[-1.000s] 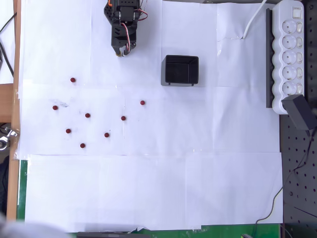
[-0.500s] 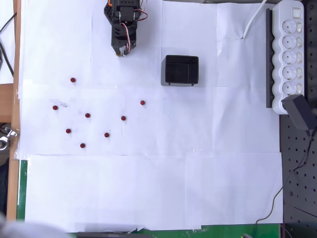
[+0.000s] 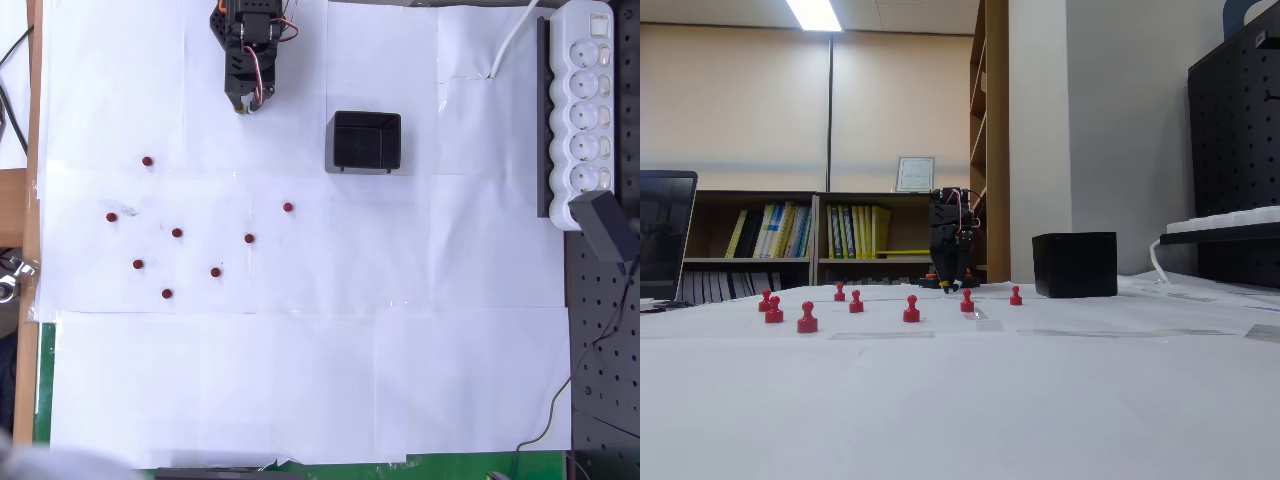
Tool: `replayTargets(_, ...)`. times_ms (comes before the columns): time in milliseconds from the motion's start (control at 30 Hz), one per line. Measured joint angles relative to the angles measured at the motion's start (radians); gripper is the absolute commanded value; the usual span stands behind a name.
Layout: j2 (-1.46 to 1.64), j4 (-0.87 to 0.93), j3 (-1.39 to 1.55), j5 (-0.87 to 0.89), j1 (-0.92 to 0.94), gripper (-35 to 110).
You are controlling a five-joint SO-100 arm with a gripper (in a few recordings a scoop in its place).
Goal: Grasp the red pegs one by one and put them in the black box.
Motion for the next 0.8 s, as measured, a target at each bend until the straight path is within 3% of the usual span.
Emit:
replayTargets(167,0.092,-0.104,0.000,0.181,0.025,0)
replayTargets(367,0.431,-0.592,0.000,0.287,0.206,0)
replayTargets(600,0.712,-0.943,0.035,0.301,0.368,0)
replayTargets(800,0.876,-1.157,0.037,0.324,0.532,10)
